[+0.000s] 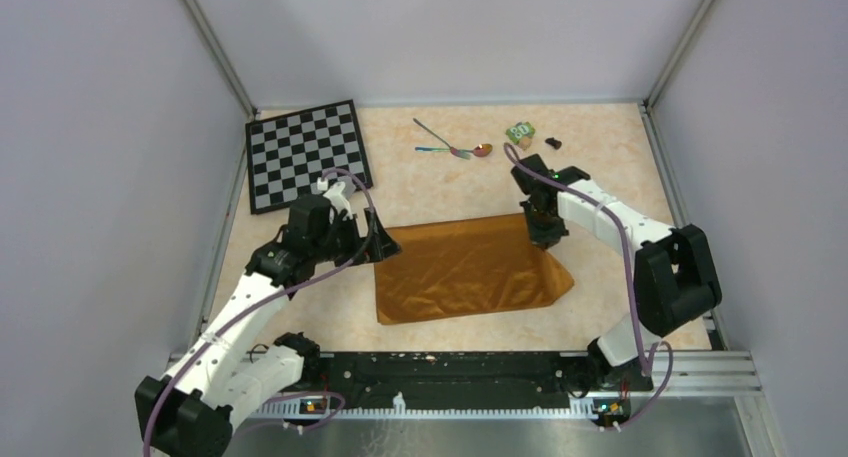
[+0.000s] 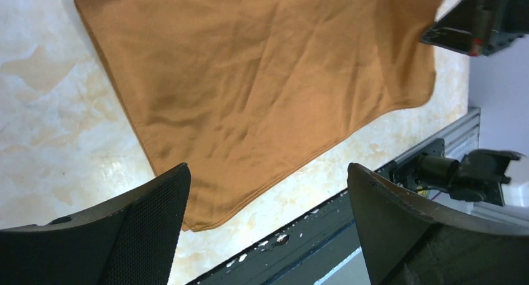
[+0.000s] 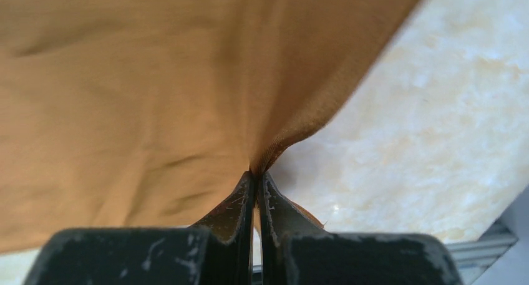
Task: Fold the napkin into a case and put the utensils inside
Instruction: Fold the rectangle-folded napkin at the center of the board.
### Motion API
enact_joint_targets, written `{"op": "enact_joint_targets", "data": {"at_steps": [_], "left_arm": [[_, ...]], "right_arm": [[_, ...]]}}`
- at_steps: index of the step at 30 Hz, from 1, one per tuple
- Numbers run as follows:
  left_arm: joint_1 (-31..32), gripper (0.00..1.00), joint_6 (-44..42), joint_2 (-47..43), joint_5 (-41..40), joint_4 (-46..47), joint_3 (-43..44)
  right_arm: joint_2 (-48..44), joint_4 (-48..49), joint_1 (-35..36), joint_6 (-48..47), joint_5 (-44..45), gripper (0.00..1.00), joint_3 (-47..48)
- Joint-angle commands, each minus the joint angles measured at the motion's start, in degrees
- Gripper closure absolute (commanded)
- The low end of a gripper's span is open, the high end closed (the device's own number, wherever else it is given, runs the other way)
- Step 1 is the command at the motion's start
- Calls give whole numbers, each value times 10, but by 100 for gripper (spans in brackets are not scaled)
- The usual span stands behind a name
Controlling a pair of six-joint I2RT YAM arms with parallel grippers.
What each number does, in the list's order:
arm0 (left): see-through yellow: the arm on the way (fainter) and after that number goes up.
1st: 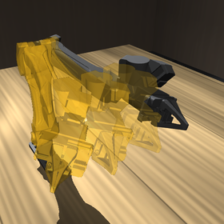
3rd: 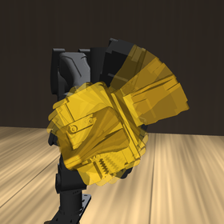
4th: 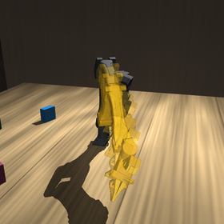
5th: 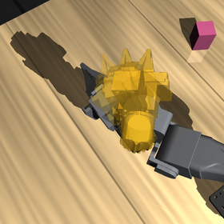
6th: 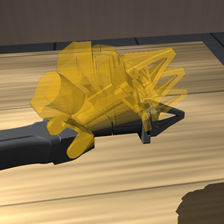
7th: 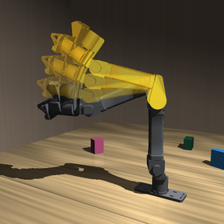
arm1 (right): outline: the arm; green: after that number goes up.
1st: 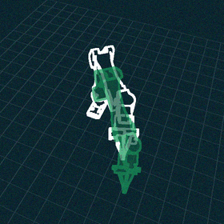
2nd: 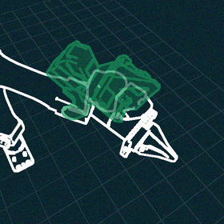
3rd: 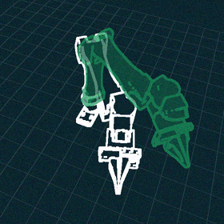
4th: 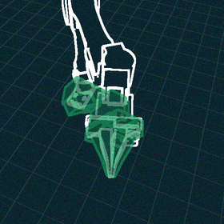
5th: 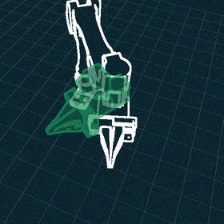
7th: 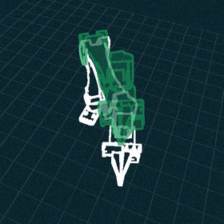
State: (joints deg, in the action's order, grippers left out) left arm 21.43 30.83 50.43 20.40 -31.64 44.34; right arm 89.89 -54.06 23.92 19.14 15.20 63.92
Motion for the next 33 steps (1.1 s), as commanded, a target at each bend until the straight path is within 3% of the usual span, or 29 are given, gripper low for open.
{"op": "enact_joint_targets", "data": {"at_steps": [1,14,22,33], "left_arm": [[-1,1,57,17,-37,62,-49],[-76,1,99,-24,-50,70,-104],[-100,1,94,-47,-66,49,-112],[-102,1,100,-44,-63,67,-133]], "right_arm": [[12,-7,82,-22,-65,100,63],[165,77,250,35,-242,100,211],[205,119,274,78,-311,100,227],[222,179,290,145,-342,100,241]]}}
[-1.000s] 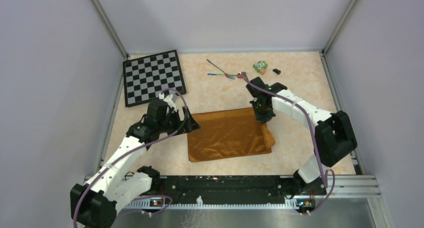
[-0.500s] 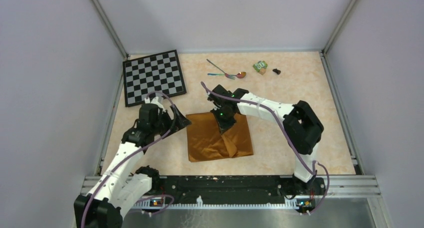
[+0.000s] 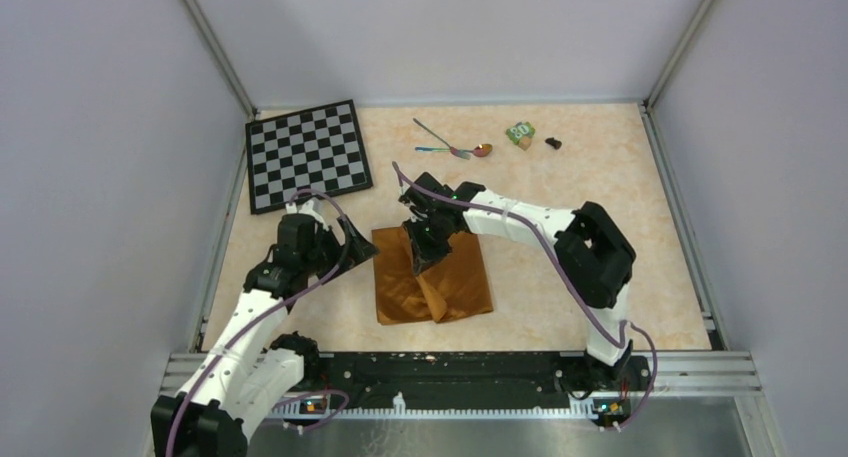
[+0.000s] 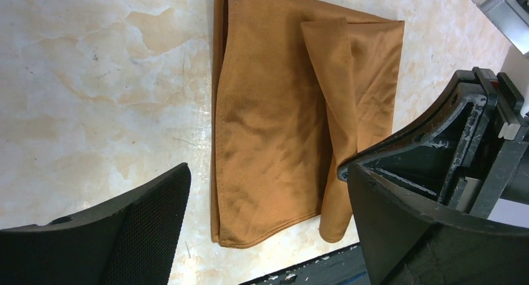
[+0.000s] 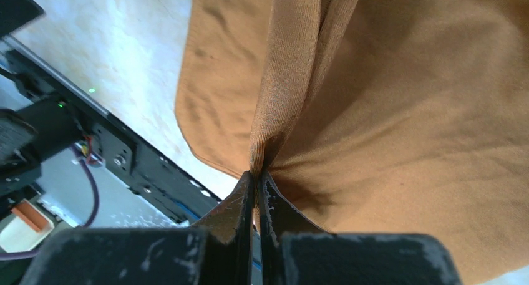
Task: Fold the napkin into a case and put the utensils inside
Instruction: Fold the rectangle-folded napkin at the center of the board.
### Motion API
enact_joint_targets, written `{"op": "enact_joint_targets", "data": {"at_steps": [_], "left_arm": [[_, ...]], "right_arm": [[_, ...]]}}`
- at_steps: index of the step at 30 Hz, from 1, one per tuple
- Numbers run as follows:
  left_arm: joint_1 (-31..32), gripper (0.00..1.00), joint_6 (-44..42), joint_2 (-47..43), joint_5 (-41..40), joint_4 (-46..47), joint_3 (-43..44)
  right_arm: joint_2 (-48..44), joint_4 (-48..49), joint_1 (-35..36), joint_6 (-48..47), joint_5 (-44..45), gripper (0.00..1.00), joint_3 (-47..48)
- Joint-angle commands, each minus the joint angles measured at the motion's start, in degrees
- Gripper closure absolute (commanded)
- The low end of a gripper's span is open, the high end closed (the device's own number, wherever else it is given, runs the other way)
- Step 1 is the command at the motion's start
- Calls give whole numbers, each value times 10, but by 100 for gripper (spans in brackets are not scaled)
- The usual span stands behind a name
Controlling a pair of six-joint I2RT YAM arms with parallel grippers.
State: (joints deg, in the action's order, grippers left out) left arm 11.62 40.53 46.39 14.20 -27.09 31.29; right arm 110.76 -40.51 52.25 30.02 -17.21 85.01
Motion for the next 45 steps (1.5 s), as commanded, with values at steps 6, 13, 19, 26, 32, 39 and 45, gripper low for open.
{"op": "enact_joint_targets", "data": {"at_steps": [6,13,19,26,32,39,45], "left_arm": [[-4,1,1,-12,0,13,4],[-4,1,0,-21,2,4,9],[-4,1,-2,-23,2,0,14],[-4,1,-3,-24,4,-1,11],[-4,1,-5,-30,0,-4,11],[-4,1,-7,-35,-10,-8,10],[-4,1,-20,-26,10,13,-3]], "right_arm": [[45,50,7,52,-20,100,58],[63,60,7,61,-25,100,72],[67,70,7,66,-23,100,65],[72,85,7,77,-29,100,62],[83,91,7,88,-52,82,66],[47,236,-9,162,-159,62,1],[-19,312,-52,163,-207,56,-108]]}}
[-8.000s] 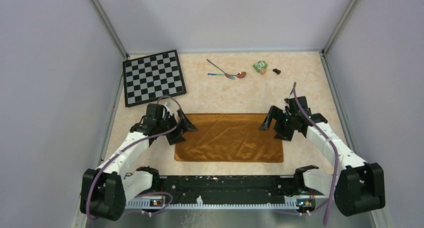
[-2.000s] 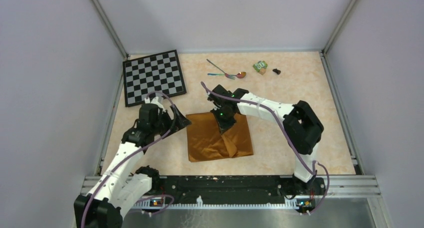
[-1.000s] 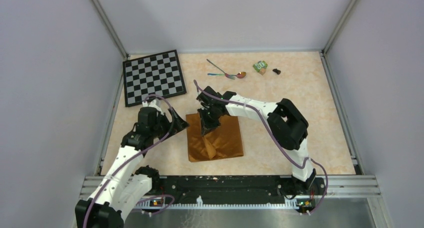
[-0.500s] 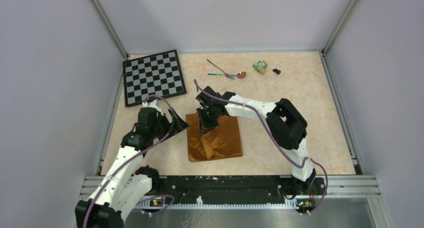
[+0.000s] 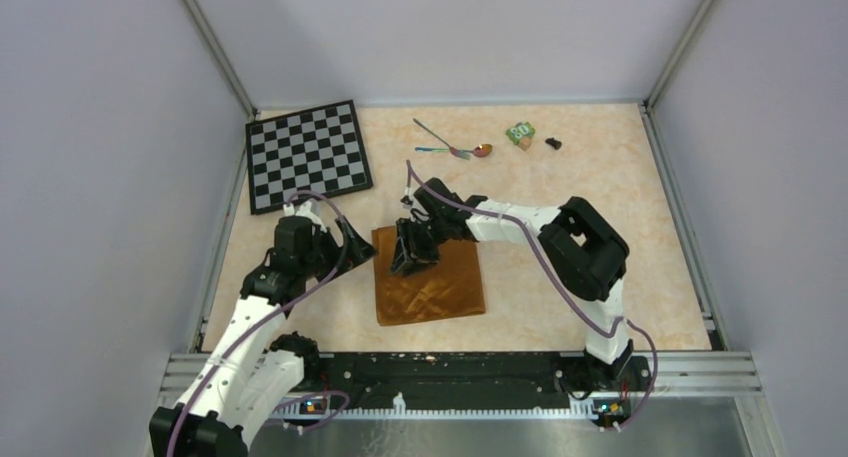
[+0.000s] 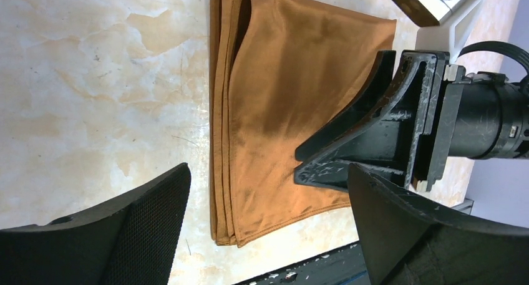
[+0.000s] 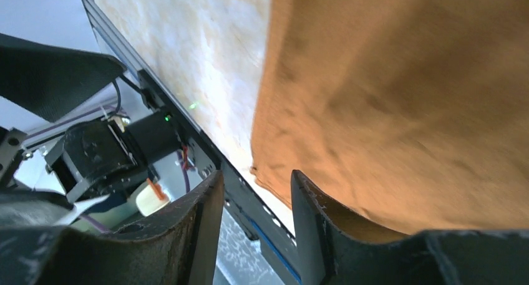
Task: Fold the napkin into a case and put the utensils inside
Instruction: Fold the rectangle-folded napkin at the center of the board, then smooth out the square-folded napkin at the center of the board.
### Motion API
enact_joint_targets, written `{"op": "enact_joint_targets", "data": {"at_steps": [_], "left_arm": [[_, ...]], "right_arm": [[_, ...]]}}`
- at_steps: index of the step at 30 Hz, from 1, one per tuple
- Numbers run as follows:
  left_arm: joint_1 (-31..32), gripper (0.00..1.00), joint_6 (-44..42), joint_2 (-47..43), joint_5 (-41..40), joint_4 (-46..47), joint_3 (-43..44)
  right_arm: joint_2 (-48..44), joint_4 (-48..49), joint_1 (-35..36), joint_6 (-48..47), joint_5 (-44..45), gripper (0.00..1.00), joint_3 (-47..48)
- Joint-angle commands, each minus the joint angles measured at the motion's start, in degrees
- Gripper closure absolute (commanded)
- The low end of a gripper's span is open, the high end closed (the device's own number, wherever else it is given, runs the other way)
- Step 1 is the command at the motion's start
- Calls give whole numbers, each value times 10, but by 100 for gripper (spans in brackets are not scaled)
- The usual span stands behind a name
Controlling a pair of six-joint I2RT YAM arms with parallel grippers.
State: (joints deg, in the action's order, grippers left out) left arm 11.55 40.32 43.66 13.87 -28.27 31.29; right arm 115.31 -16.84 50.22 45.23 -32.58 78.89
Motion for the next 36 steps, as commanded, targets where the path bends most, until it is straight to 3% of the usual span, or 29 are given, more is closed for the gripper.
{"op": "enact_joint_targets", "data": {"at_steps": [1,6,10,17,21,24,30,36], "left_arm": [[-3,1,-24,10,27,35,-6],[-2,5,-42,92,78,68,6],[4,28,-56,167,51,96,31],[22,47,-77,276,-9,138,97],[26,51,-102,331,-39,138,137],[26,55,-116,361,-38,143,157],[27,65,-108,402,-16,171,169],[28,69,-109,425,-18,176,173]], "right_arm": [[-78,86,-39,7,-56,56,-64],[-139,48,-73,-55,-15,55,-125],[-196,23,-99,-98,17,64,-172],[-258,-1,-116,-157,47,65,-212],[-276,29,-133,-164,0,61,-248],[-299,34,-142,-175,8,51,-264],[-314,34,-156,-189,7,51,-276],[-332,34,-164,-188,11,52,-285]]}}
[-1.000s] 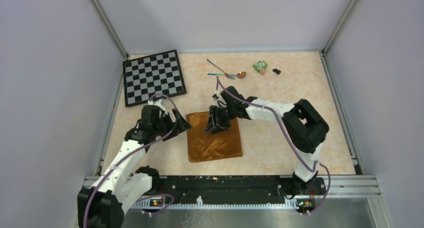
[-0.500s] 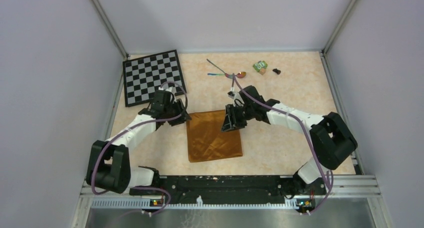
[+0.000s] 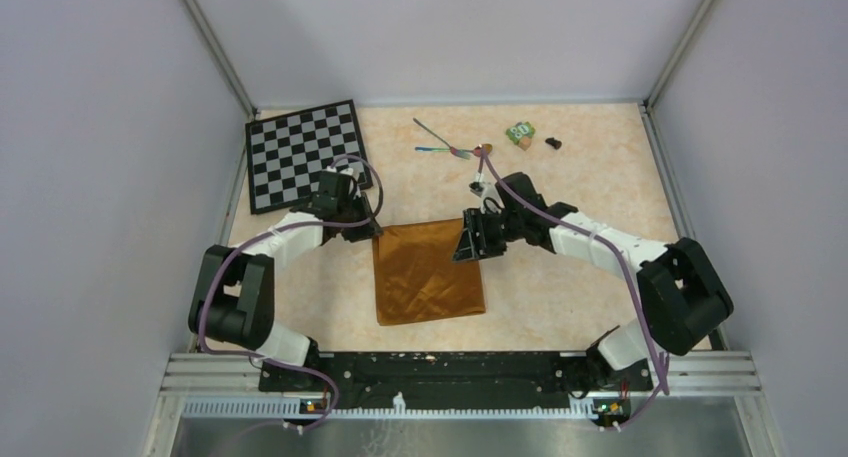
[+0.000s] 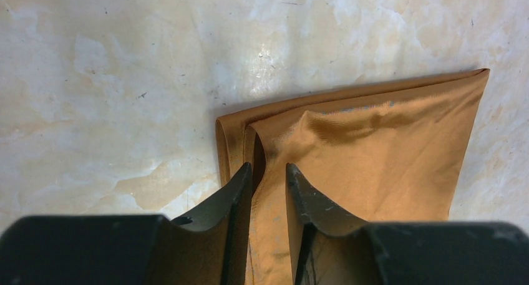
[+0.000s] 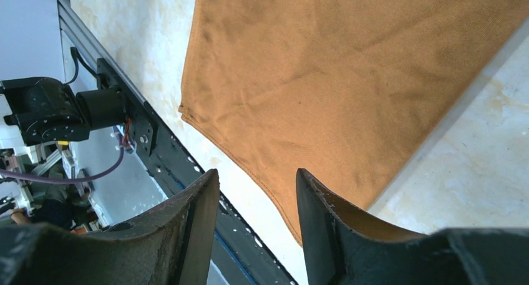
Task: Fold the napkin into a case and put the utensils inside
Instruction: Smooth out the square-folded napkin at the center of the board.
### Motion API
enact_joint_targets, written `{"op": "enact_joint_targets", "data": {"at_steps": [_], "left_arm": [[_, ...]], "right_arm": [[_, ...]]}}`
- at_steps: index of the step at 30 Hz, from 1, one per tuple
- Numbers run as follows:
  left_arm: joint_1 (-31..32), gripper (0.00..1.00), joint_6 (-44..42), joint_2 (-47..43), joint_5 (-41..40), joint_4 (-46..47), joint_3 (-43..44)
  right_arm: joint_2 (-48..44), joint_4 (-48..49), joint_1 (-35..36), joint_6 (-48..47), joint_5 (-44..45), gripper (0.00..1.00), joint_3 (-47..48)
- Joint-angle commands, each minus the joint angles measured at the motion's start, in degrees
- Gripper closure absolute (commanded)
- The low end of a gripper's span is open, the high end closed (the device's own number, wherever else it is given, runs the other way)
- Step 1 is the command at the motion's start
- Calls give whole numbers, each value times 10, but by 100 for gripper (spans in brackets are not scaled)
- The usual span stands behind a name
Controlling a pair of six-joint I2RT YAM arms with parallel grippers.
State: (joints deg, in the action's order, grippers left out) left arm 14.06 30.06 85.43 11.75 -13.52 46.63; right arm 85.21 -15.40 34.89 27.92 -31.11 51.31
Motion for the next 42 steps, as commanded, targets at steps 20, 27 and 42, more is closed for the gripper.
{"op": "enact_joint_targets", "data": {"at_steps": [20,27,42], "left_arm": [[3,94,-14,5,-25,-4,41],[3,94,-21,-3,-43,-30,36],[3,98,-14,-27,-44,-55,40]], "right_arm": [[-22,37,-13,-4,-11,54,-25],[-3,51,-13,6,-16,54,-26],[32,35,-13,4,5,56,-33]]}}
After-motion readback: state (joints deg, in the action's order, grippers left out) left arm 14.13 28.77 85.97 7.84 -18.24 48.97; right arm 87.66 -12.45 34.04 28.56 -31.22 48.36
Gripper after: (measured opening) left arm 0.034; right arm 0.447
